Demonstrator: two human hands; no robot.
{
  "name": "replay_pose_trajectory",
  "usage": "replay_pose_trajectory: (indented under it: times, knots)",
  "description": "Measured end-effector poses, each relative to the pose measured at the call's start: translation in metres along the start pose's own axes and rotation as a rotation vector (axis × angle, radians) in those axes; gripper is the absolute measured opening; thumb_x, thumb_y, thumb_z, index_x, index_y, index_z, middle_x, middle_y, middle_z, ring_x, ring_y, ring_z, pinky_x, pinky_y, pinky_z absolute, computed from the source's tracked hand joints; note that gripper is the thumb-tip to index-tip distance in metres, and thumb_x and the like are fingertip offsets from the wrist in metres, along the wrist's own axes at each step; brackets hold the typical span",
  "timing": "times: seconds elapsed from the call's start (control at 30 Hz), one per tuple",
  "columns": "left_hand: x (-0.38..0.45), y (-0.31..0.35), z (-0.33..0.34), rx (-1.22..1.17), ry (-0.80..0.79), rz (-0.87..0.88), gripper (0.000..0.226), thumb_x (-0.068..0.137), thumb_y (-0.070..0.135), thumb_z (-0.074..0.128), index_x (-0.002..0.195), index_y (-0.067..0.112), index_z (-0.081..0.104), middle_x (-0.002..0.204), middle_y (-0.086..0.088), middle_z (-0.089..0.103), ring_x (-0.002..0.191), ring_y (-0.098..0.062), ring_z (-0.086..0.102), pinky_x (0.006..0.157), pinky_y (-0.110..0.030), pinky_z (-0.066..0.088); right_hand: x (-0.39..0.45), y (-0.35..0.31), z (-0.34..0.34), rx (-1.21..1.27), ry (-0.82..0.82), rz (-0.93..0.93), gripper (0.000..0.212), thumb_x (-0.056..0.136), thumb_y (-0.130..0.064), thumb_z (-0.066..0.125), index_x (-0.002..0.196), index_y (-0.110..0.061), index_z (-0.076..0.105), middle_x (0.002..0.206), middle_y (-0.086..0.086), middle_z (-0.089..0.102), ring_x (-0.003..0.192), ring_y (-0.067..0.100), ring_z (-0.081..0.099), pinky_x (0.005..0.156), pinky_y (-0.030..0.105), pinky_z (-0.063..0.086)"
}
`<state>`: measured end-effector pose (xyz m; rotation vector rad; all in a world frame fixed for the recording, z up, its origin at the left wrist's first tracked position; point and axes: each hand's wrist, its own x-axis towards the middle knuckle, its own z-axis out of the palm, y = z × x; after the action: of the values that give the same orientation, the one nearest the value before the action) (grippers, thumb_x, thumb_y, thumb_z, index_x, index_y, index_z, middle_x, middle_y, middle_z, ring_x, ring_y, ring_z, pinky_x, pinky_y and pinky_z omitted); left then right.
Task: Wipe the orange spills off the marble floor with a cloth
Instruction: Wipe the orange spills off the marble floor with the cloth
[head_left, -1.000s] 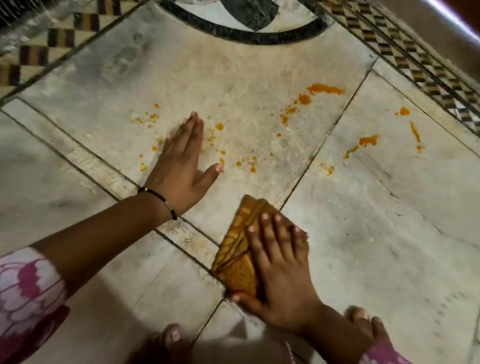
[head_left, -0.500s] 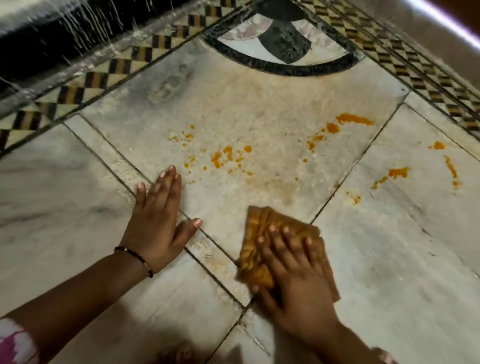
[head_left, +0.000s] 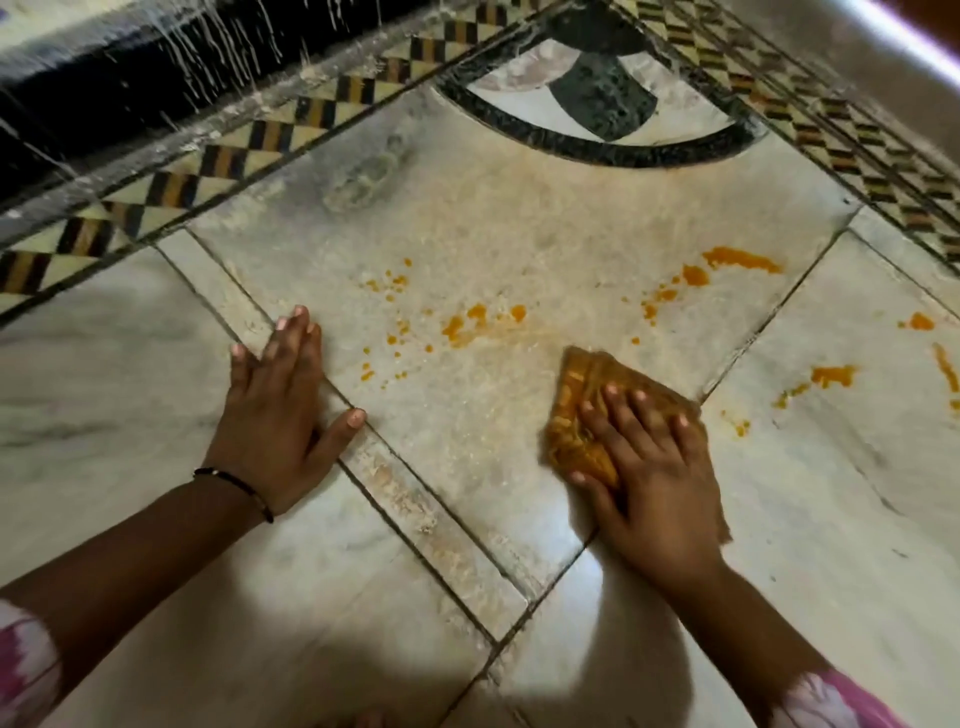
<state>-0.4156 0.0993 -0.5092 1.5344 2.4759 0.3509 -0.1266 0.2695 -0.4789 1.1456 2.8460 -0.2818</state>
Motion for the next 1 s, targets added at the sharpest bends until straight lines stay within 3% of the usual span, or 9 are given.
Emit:
replay_pose_trajectory:
  times: [0.07, 0.17, 0.3, 0.43, 0.53, 0.63, 0.7, 0.87, 1.0]
  knots:
    - [0.000, 0.000, 0.001, -0.025, 0.017, 0.024, 0.089, 0.089, 0.068, 0.012, 0.148, 0.001, 0.018, 0.158, -0.014, 0.010, 0.146, -0.024, 0.007, 0.114, -0.055, 0.005, -0.032, -0.019, 0.006, 0.006, -0.026, -0.031, 0.063, 0.085, -0.054, 0.042, 0.143, -0.029, 0.042, 0.152, 0.001, 0.031, 0.142, 0.024, 0.025, 0.113, 0.047, 0.016]
    - [-0.001, 0.001, 0.002, -0.080, 0.057, 0.043, 0.086, 0.091, 0.065, 0.012, 0.149, 0.002, 0.016, 0.158, -0.012, 0.008, 0.146, -0.022, 0.005, 0.115, -0.054, 0.004, -0.049, -0.070, 0.015, 0.058, -0.098, -0.272, 0.070, 0.068, -0.049, 0.053, 0.136, -0.035, 0.046, 0.150, 0.002, 0.038, 0.140, 0.027, 0.030, 0.112, 0.050, 0.016]
    - [-0.003, -0.002, -0.001, -0.256, 0.151, 0.027, 0.080, 0.095, 0.059, 0.011, 0.148, -0.001, 0.014, 0.158, -0.013, 0.010, 0.147, -0.022, 0.007, 0.116, -0.056, 0.011, 0.007, -0.134, 0.022, 0.061, -0.147, -0.543, 0.069, 0.065, -0.042, 0.063, 0.132, -0.034, 0.050, 0.148, 0.000, 0.041, 0.139, 0.024, 0.029, 0.116, 0.051, 0.009]
    - [-0.007, -0.003, -0.001, -0.300, 0.231, 0.009, 0.076, 0.097, 0.054, 0.012, 0.147, -0.002, 0.014, 0.157, -0.017, 0.012, 0.146, -0.025, 0.010, 0.114, -0.058, 0.015, 0.096, -0.141, 0.012, 0.027, -0.180, -0.554, 0.061, 0.085, -0.039, 0.057, 0.143, -0.032, 0.039, 0.156, -0.004, 0.026, 0.145, 0.021, 0.016, 0.115, 0.045, -0.004]
    - [-0.006, -0.005, 0.001, -0.323, 0.247, -0.002, 0.073, 0.098, 0.053, 0.013, 0.148, -0.001, 0.012, 0.157, -0.016, 0.011, 0.147, -0.023, 0.009, 0.115, -0.055, 0.013, 0.130, -0.097, 0.000, 0.018, -0.160, -0.413, 0.060, 0.085, -0.048, 0.042, 0.143, -0.041, 0.033, 0.156, -0.009, 0.025, 0.146, 0.019, 0.014, 0.115, 0.044, 0.000]
    - [-0.003, -0.008, 0.002, -0.402, 0.304, -0.042, 0.070, 0.100, 0.049, 0.015, 0.148, -0.001, 0.014, 0.157, -0.015, 0.013, 0.146, -0.023, 0.010, 0.115, -0.056, 0.014, 0.110, -0.044, -0.006, 0.028, -0.103, -0.240, 0.059, 0.084, -0.053, 0.036, 0.142, -0.043, 0.034, 0.155, -0.008, 0.028, 0.146, 0.020, 0.016, 0.115, 0.045, 0.005]
    - [-0.003, -0.009, 0.003, -0.458, 0.343, -0.064, 0.068, 0.101, 0.047, 0.016, 0.147, -0.004, 0.016, 0.156, -0.018, 0.016, 0.146, -0.025, 0.012, 0.117, -0.050, 0.015, 0.076, -0.025, -0.006, -0.001, -0.103, -0.225, 0.060, 0.086, -0.057, 0.034, 0.143, -0.042, 0.031, 0.155, -0.005, 0.029, 0.145, 0.022, 0.018, 0.114, 0.050, 0.009]
    - [-0.002, -0.009, 0.000, -0.518, 0.386, -0.066, 0.069, 0.101, 0.045, 0.018, 0.144, -0.009, 0.021, 0.153, -0.023, 0.022, 0.144, -0.028, 0.018, 0.118, -0.030, 0.016, 0.014, -0.056, 0.002, -0.071, -0.212, -0.471, 0.062, 0.087, -0.069, 0.029, 0.143, -0.043, 0.033, 0.155, 0.002, 0.029, 0.144, 0.028, 0.016, 0.113, 0.052, 0.004]
    - [-0.003, -0.009, 0.001, -0.478, 0.383, -0.074, 0.069, 0.101, 0.047, 0.017, 0.144, -0.006, 0.023, 0.153, -0.020, 0.024, 0.143, -0.028, 0.019, 0.117, -0.047, 0.019, 0.035, -0.122, 0.015, -0.052, -0.270, -0.714, 0.059, 0.086, -0.067, 0.037, 0.140, -0.045, 0.038, 0.157, 0.000, 0.025, 0.145, 0.027, 0.017, 0.113, 0.053, -0.004]
